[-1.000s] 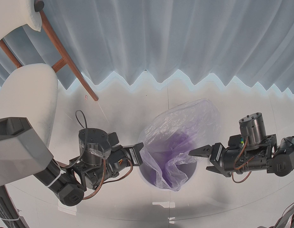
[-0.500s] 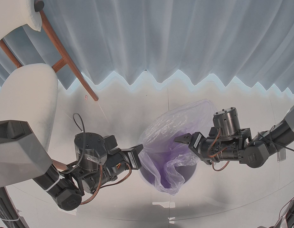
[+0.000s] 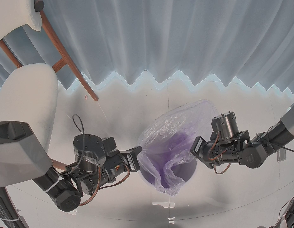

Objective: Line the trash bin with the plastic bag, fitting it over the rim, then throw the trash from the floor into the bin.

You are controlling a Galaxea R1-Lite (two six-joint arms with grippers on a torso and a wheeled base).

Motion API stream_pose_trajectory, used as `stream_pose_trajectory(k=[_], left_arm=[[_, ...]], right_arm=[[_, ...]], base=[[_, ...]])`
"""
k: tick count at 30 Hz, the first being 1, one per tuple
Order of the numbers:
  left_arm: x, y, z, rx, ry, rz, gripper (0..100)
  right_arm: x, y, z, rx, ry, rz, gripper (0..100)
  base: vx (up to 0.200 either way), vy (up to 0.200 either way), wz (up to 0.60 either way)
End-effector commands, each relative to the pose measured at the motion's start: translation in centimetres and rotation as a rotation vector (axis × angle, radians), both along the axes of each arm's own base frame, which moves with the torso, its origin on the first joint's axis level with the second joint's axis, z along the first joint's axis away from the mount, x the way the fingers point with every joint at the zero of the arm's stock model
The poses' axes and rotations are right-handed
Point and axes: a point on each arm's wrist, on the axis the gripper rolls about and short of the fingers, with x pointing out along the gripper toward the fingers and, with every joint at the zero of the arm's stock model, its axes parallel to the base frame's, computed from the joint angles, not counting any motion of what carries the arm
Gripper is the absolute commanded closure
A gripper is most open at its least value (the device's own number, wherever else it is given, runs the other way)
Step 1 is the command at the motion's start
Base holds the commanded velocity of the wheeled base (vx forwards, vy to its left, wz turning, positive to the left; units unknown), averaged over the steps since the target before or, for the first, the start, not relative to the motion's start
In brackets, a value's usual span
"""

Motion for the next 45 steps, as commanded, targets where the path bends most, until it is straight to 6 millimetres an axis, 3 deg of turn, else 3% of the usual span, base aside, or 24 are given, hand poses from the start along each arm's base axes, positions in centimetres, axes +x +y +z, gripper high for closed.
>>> stream_pose_trajectory(k=[1,7,14,25,30,39,40,41,42,45], left_arm=[[-0.7,1.4,-0.9,0.09,-0.005,-0.006,100],[-2.8,3.6,-3.5,0.257,-0.027,-0.099,100],[-3.6,4.8,-7.8,0.389,0.019,-0.132,100],[-3.2,6.9,-8.7,0.505,0.024,-0.1,100],[-3.1,6.8,-9.1,0.522,0.019,-0.12,100],[-2.7,6.6,-8.0,0.493,-0.031,-0.115,100],[-2.8,6.6,-7.9,0.492,-0.033,-0.119,100],[-2.8,6.5,-7.8,0.489,-0.039,-0.124,100],[-2.8,6.5,-7.7,0.488,-0.039,-0.123,0],[-3.0,6.3,-6.7,0.465,-0.072,-0.126,0]], right_arm=[[-2.0,-2.5,1.1,-0.067,-0.016,0.027,100],[-4.7,-5.6,-0.3,-0.205,-0.012,0.121,100],[-7.0,-6.9,-2.9,-0.25,0.038,0.172,100],[-7.2,-7.0,-5.3,-0.282,0.037,0.197,100],[-6.7,-6.8,-6.1,-0.311,0.041,0.22,100],[-6.7,-6.9,-5.4,-0.293,-0.042,0.199,100],[-6.7,-6.9,-5.4,-0.29,-0.044,0.196,0],[-6.7,-6.9,-5.2,-0.287,-0.048,0.192,0],[-6.7,-6.9,-5.2,-0.286,-0.049,0.192,0],[-7.7,-7.4,-4.2,-0.292,-0.079,0.182,0]], base=[[0.0,0.0,0.0],[0.0,0.0,0.0],[0.0,0.0,0.0],[0.0,0.0,0.0],[0.0,0.0,0.0],[0.0,0.0,0.0],[0.0,0.0,0.0],[0.0,0.0,0.0],[0.0,0.0,0.0],[0.0,0.0,0.0]])
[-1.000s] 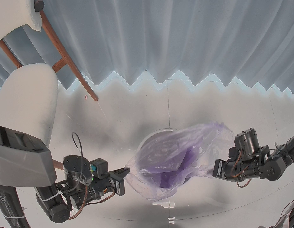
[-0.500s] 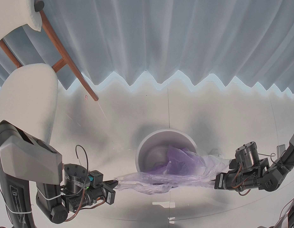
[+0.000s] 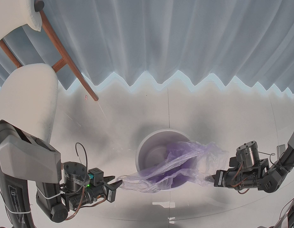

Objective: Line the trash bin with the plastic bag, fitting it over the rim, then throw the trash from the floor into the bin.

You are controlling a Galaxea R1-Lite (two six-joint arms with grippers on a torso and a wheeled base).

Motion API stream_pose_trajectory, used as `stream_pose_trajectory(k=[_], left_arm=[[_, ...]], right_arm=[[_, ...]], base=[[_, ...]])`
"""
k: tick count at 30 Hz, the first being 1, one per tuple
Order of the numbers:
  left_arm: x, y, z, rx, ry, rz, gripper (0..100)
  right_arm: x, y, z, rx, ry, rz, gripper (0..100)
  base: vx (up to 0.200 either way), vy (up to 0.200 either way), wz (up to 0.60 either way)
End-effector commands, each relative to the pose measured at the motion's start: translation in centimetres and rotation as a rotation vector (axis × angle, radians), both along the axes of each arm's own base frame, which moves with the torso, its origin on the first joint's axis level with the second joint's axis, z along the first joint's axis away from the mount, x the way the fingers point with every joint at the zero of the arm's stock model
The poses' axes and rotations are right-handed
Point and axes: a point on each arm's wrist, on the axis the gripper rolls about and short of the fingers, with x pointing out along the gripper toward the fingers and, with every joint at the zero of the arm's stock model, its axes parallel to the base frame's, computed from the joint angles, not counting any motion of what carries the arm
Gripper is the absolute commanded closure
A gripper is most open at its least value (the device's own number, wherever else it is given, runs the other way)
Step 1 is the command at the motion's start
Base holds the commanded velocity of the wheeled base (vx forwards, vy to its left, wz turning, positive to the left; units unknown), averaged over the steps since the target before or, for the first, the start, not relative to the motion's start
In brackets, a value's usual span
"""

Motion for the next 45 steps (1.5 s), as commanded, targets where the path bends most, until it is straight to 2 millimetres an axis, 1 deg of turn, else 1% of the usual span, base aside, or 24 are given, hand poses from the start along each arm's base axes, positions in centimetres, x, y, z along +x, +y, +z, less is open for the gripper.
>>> stream_pose_trajectory(k=[1,3,5,7,8,9,12,15,16,17,20,22,24,25,27,31,32,33,35,38,39,40,42,45], left_arm=[[-0.4,-0.2,1.6,-0.034,-0.047,-0.015,0],[-0.7,-0.2,2.2,-0.045,-0.061,-0.02,0],[-1.4,-0.1,3.6,-0.072,-0.093,-0.041,0],[-1.8,0.0,4.3,-0.086,-0.109,-0.061,0],[-1.8,0.0,4.3,-0.086,-0.109,-0.061,0],[-2.3,0.2,5.0,-0.095,-0.129,-0.072,0],[-2.9,0.1,6.0,-0.111,-0.162,-0.086,0],[-3.1,0.0,6.5,-0.125,-0.18,-0.089,0],[-3.5,0.1,7.1,-0.137,-0.2,-0.099,0],[-3.7,0.2,7.3,-0.136,-0.207,-0.104,0],[-3.9,0.4,7.3,-0.115,-0.221,-0.12,0],[-3.7,0.3,7.4,-0.102,-0.239,-0.14,0],[-3.3,-0.4,7.7,-0.118,-0.269,-0.216,0],[-3.2,-0.5,7.8,-0.123,-0.272,-0.228,0],[-2.9,-1.4,7.7,-0.131,-0.278,-0.265,0],[-1.7,-2.5,6.8,-0.107,-0.288,-0.298,0],[-1.7,-2.5,6.8,-0.107,-0.288,-0.298,0],[-1.2,-2.9,6.2,-0.108,-0.275,-0.321,0],[-0.7,-3.3,5.8,-0.109,-0.271,-0.336,0],[0.4,-3.9,5.2,-0.108,-0.269,-0.333,0],[0.4,-3.9,5.1,-0.108,-0.269,-0.333,0],[1.4,-4.3,4.6,-0.11,-0.275,-0.325,0],[2.8,-4.8,4.3,-0.118,-0.295,-0.316,0],[3.7,-5.6,3.3,-0.113,-0.292,-0.323,0]], right_arm=[[-1.4,-0.7,1.3,0.001,-0.042,0.0,0],[-2.0,-0.9,1.8,-0.001,-0.063,0.013,0],[-3.0,-1.4,2.7,-0.01,-0.104,0.043,0],[-3.5,-1.6,3.1,-0.008,-0.122,0.053,0],[-3.5,-1.6,3.1,-0.008,-0.122,0.053,0],[-3.8,-1.7,3.5,0.0,-0.143,0.055,0],[-4.3,-1.9,4.2,0.025,-0.167,0.069,0],[-4.6,-2.0,4.4,0.039,-0.174,0.071,0],[-4.9,-2.1,4.9,0.053,-0.196,0.068,0],[-5.0,-2.2,5.3,0.063,-0.213,0.066,0],[-5.4,-2.4,6.3,0.091,-0.246,0.062,0],[-5.5,-2.4,6.5,0.102,-0.255,0.061,0],[-5.8,-2.6,6.8,0.108,-0.267,0.057,0],[-5.8,-2.6,6.9,0.109,-0.271,0.058,0],[-6.1,-2.7,7.2,0.114,-0.287,0.056,0],[-6.1,-2.7,7.3,0.109,-0.3,0.059,0],[-6.1,-2.7,7.4,0.11,-0.301,0.059,0],[-6.1,-2.7,7.3,0.107,-0.298,0.057,0],[-6.1,-2.7,7.1,0.105,-0.29,0.056,0],[-6.1,-2.8,7.2,0.11,-0.288,0.052,0],[-6.1,-2.8,7.2,0.111,-0.29,0.052,0],[-6.1,-2.9,7.2,0.11,-0.288,0.044,0],[-6.1,-3.0,6.9,0.104,-0.277,0.039,0],[-6.5,-3.2,6.4,0.093,-0.256,0.039,0]], base=[[0.0,0.0,0.0],[0.0,0.0,0.0],[0.0,0.0,0.0],[0.0,0.0,0.0],[0.0,0.0,0.0],[0.0,0.0,0.0],[0.0,0.0,0.0],[0.0,0.0,0.0],[0.0,0.0,0.0],[0.0,0.0,0.0],[0.0,0.0,0.0],[0.0,0.0,0.0],[0.0,0.0,0.0],[0.0,0.0,0.0],[0.0,0.0,0.0],[0.0,0.0,0.0],[0.0,0.0,0.0],[0.0,0.0,0.0],[0.0,0.0,0.0],[0.0,0.0,0.0],[0.0,0.0,0.0],[0.0,0.0,0.0],[0.0,0.0,0.0],[0.0,0.0,0.0]])
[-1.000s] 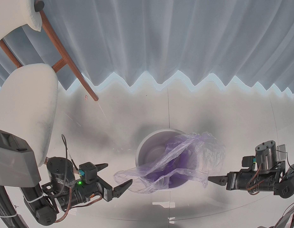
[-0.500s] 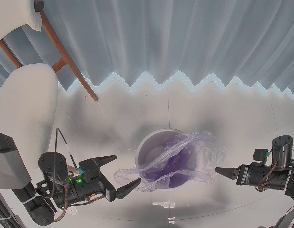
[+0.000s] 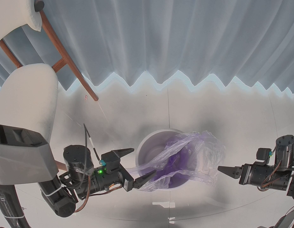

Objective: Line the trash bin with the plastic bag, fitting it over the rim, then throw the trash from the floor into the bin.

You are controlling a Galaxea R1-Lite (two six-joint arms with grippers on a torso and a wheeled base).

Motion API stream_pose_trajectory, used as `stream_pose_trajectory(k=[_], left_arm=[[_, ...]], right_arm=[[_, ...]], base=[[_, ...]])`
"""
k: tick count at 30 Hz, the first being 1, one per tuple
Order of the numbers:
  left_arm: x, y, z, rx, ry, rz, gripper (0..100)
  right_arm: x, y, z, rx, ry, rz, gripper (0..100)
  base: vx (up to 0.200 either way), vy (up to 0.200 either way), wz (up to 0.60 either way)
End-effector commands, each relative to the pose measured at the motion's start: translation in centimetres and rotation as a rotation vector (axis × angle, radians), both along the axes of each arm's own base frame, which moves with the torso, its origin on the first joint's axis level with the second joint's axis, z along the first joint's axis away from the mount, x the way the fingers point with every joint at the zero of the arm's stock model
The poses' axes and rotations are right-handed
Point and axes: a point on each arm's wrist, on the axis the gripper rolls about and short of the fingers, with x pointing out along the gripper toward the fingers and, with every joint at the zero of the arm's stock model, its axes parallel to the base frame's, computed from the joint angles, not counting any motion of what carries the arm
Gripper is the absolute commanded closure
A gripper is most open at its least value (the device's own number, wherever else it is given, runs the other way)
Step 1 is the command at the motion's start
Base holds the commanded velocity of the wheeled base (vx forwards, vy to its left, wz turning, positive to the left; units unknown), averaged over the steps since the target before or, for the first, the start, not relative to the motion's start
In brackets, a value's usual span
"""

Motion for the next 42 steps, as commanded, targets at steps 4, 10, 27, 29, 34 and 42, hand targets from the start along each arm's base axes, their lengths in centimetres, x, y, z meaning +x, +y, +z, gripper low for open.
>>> stream_pose_trajectory(k=[4,10,27,29,34,42], left_arm=[[2.8,-1.9,-3.1,0.018,0.019,-0.016,100],[2.9,-1.9,-2.8,0.012,0.007,-0.01,100],[3.0,-1.5,-1.8,-0.012,-0.009,0.008,100],[3.0,-1.4,-1.8,-0.014,-0.007,0.013,100],[3.3,-1.4,-1.4,-0.117,0.095,0.044,100],[4.7,-1.9,0.1,-0.417,0.351,0.124,100]], right_arm=[[0.0,-0.2,-0.5,-0.018,0.014,-0.008,0],[2.6,-0.2,-1.2,-0.141,-0.013,0.001,0],[9.1,1.8,-1.7,-0.124,-0.14,0.047,100],[9.4,1.9,-1.7,-0.11,-0.148,0.05,100],[11.1,2.3,-1.6,-0.04,-0.166,0.014,100],[13.6,2.9,0.8,0.257,-0.097,-0.099,100]], base=[[0.0,0.0,0.0],[0.0,0.0,0.0],[0.0,0.0,0.0],[0.0,0.0,0.0],[0.0,0.0,0.0],[0.0,0.0,0.0]])
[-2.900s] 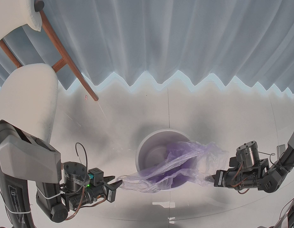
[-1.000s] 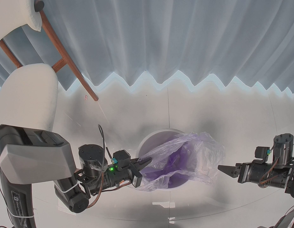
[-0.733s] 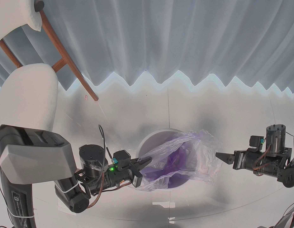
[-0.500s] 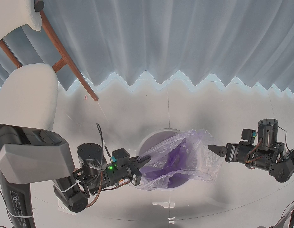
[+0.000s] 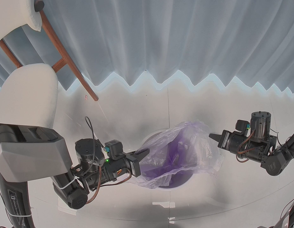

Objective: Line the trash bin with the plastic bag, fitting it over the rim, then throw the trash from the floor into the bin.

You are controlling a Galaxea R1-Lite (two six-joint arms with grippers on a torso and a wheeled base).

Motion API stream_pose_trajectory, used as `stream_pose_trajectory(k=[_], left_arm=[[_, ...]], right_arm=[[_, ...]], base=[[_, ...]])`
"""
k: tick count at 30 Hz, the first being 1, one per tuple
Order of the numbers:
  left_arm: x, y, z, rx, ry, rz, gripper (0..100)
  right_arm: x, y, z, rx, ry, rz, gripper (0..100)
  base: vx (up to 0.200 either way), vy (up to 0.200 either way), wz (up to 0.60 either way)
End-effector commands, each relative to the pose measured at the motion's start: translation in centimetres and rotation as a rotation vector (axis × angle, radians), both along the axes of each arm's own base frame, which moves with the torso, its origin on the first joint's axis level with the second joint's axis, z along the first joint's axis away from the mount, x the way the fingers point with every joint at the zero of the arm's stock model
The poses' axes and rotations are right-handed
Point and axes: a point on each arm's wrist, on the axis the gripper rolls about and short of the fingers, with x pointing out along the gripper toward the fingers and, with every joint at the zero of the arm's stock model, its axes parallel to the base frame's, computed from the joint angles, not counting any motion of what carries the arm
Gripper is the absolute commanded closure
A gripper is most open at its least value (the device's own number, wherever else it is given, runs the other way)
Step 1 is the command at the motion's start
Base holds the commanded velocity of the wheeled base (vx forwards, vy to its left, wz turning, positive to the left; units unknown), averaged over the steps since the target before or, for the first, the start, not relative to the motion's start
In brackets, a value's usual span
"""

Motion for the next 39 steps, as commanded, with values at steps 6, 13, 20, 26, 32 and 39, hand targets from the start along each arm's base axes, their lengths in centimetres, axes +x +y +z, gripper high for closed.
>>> stream_pose_trajectory(k=[6,13,20,26,32,39], left_arm=[[2.3,0.1,1.7,-0.338,0.274,0.11,100],[5.4,1.8,2.0,-0.474,0.432,0.217,100],[8.9,1.3,3.1,-0.46,0.499,0.23,100],[11.1,0.2,3.6,-0.426,0.553,0.244,100],[13.5,-1.0,1.9,-0.398,0.578,0.232,100],[15.6,-1.2,1.1,-0.381,0.612,0.256,100]], right_arm=[[4.3,-0.2,1.1,0.296,0.138,-0.129,100],[6.8,-0.8,0.2,0.334,0.251,-0.196,100],[9.5,-1.5,0.0,0.367,0.275,-0.234,100],[11.3,-1.2,-0.5,0.368,0.26,-0.231,100],[13.7,-1.0,-1.5,0.36,0.272,-0.242,100],[16.8,-1.9,-2.1,0.309,0.293,-0.271,100]], base=[[0.0,0.0,0.0],[0.0,0.0,0.0],[0.0,0.0,0.0],[0.0,0.0,0.0],[0.0,0.0,0.0],[0.0,0.0,0.0]])
